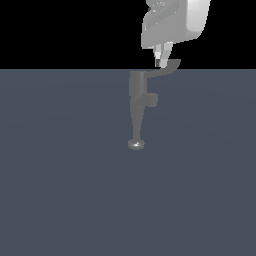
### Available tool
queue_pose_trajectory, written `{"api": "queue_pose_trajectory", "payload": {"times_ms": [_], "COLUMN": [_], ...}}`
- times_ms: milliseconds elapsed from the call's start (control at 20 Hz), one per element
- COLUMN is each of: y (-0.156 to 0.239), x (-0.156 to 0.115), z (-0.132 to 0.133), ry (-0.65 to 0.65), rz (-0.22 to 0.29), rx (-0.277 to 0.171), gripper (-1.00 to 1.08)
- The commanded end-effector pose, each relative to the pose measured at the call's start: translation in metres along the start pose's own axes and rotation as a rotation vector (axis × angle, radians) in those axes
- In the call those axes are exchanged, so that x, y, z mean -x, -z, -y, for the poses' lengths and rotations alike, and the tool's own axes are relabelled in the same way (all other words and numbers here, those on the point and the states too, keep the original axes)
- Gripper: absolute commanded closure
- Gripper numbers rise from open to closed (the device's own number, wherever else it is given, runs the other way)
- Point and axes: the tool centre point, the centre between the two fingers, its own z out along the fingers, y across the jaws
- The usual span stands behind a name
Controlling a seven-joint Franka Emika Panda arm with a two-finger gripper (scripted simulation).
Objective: Turn on the faucet by rotating a designated handle.
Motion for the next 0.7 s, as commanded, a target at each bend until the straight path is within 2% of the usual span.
{"api": "queue_pose_trajectory", "payload": {"times_ms": [0, 650], "y": [-0.001, -0.002], "x": [-0.01, -0.048], "z": [0.005, 0.029], "ry": [-0.008, -0.024], "rz": [-0.001, -0.002], "rx": [-0.001, 0.001], "gripper": [1.08, 1.08]}}
